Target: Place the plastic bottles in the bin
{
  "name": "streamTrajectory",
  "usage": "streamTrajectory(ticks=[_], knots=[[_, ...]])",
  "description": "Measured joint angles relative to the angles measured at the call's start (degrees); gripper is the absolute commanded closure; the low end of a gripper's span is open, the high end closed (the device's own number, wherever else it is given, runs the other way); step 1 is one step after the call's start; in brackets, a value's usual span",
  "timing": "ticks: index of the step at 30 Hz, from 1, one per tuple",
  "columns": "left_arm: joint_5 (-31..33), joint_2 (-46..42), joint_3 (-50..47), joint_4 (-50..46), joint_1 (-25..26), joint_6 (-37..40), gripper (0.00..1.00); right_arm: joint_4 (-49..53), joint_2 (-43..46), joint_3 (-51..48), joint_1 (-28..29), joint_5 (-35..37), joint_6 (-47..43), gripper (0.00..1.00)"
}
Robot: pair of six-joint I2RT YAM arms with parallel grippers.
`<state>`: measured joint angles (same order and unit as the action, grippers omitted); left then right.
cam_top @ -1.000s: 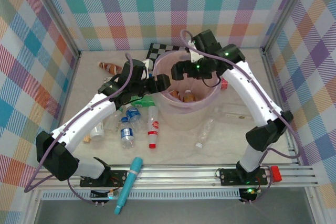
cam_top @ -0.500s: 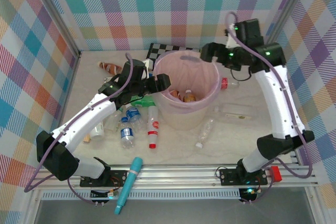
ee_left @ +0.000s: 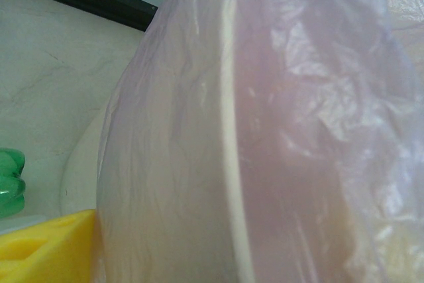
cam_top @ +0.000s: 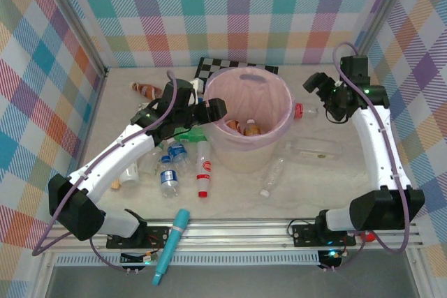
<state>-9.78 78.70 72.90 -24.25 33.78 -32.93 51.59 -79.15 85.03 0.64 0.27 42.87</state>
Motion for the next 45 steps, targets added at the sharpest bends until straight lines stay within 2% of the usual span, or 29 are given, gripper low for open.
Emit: streamTrajectory(ticks=[7,18,35,40,45], knots=[[0.0,-0.1,0.0,-0.1,0.0,0.0,0.18,-8.0,-5.0,-9.2,-0.7,4.7,12.9,0.01],[0.3,-0.1,0.0,-0.3,0.0,0.0,0.18,-19.5,-21.4,-9.4,-2.1,4.4,23.8,0.00],[0.3,-0.1,0.0,-0.3,0.0,0.0,0.18,-27.8,-36.3,-4.6,-2.4,2.7,32.1,0.01],[0.3,-0.1,0.0,-0.5,0.0,0.0,0.18,-27.8,-37.2,-3.4,-2.5,2.7,33.2,0.01],[0.4,0.0,0.3,-1.1,0.0,0.0,0.18,-26.9,-37.6,-2.7,-2.5,2.7,33.4,0.05]])
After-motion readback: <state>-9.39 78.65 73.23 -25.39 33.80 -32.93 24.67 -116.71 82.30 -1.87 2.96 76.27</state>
